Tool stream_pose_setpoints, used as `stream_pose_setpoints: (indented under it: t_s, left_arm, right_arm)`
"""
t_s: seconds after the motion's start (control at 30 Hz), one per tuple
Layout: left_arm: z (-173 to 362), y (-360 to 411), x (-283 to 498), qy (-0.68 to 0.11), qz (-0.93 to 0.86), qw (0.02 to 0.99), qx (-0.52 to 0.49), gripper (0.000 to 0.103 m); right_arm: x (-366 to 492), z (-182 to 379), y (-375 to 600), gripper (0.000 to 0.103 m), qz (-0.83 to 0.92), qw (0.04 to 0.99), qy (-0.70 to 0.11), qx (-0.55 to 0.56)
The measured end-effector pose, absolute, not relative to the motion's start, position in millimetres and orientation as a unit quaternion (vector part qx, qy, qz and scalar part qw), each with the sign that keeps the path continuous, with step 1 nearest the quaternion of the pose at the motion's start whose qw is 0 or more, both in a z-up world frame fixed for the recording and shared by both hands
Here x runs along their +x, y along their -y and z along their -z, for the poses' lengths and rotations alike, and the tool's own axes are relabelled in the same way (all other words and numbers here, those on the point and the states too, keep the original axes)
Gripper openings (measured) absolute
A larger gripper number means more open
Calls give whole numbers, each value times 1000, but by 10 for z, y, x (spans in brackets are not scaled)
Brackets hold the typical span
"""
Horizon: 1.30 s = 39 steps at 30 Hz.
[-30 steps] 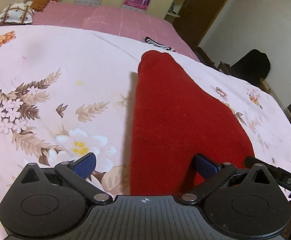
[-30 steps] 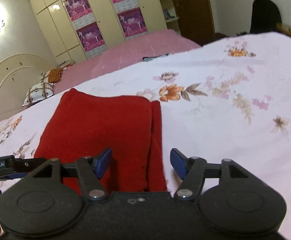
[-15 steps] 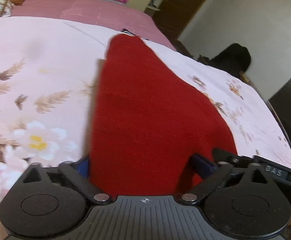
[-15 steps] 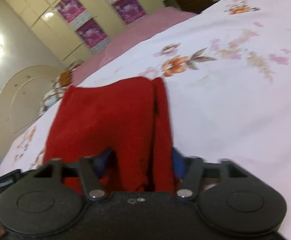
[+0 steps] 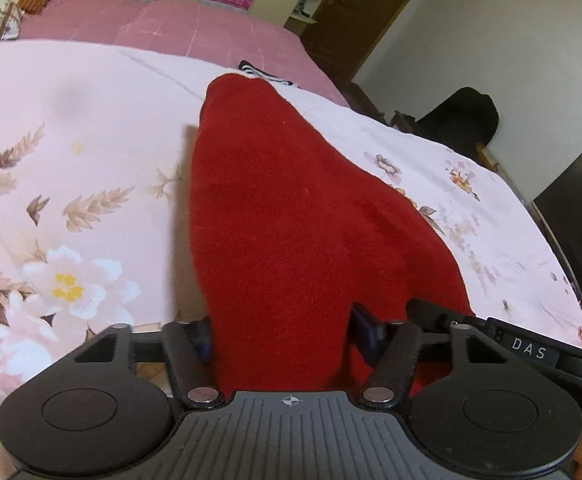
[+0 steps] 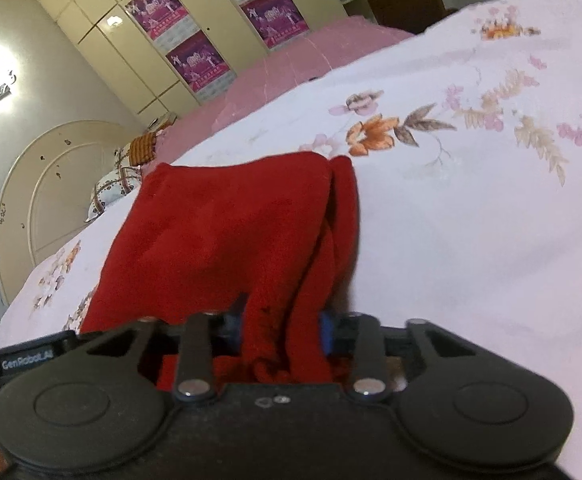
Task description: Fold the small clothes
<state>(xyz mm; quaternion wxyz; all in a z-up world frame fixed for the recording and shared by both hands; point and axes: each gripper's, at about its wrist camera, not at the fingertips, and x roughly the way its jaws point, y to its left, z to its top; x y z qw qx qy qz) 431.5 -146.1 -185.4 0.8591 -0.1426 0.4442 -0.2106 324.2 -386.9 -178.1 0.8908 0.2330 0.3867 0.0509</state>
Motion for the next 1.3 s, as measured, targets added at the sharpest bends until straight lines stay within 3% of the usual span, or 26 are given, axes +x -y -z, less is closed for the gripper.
stream_pose_setpoints:
  t_s: [0.2,0.53,0.9,1.3]
  left_arm:
    - [1727,1433,4254,-432,213,866,-133,48]
    - [1434,1032,4068,-413,205,876,-141,48]
    - [1221,-429,3905,-390,145,900,-134,48]
    - [1552,-1920,4142,-388,113,905,-131,48]
  right_arm:
    - [3152,1629,3785,27,-52,901,-363,233]
    - [3105,1266,3521,27,-91,907,-335,238]
    - [3269,1116,2301,26,-168,899,-332,229]
    - [3604,1354,828,26,-186,890,-344,234]
